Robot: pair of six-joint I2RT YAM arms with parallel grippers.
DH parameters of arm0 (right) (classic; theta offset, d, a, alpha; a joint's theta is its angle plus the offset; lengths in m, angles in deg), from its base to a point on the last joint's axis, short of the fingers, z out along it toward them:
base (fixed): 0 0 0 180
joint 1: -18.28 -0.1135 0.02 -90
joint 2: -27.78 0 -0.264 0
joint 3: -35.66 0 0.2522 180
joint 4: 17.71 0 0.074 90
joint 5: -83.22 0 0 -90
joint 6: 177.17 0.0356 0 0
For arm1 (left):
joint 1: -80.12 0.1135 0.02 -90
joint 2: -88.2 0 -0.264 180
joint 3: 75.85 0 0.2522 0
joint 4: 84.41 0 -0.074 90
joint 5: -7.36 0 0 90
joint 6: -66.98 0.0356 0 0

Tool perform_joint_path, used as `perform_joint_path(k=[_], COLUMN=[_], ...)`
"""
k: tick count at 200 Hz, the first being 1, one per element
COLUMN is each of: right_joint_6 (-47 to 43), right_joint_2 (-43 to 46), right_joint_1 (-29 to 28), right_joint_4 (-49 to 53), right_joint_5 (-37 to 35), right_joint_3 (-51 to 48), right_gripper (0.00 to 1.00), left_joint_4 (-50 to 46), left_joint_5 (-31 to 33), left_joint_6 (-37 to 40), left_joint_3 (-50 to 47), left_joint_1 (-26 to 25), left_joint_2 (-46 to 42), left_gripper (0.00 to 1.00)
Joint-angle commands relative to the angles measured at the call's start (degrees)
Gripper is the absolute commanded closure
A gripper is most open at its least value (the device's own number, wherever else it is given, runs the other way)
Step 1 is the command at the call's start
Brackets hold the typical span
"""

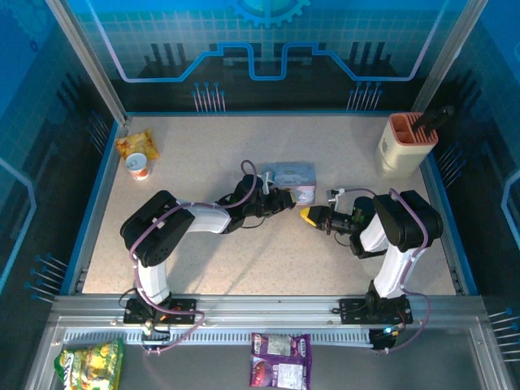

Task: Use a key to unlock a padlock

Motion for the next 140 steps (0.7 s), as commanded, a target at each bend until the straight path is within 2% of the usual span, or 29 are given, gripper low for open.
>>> perform_joint_path(k=[1,57,95,140], right_joint_6=[0.56,1.36,2.86,3.75], right_joint_2=[1.55,1.67,2.61,2.94], right_joint_1=[0.01,0.98,3.38,1.52], right_joint_4=[-1.88,-1.88,-1.85,-1.88], right_joint_5=[1.06,1.58,3.2,1.97], right_joint_3=[1.67,2.57,3.05,4.21], right_gripper=[1.0,1.0,1.0,1.0], left_joint_4=[6.74,10.33,8.74,10.61], left_joint_5=[-5.75,-8.62,-9.63,-9.44], left_joint_6=[0.23,0.03,1.42,0.32], left_joint_3=[0.51,0.24,0.72,1.0], left_joint_1=[-1.25,-1.72,-2.69,-3.45], left_joint_2=[-2.84,-2.17,-2.83,-1.86], left_gripper=[0.87,0.86,0.86,0.86])
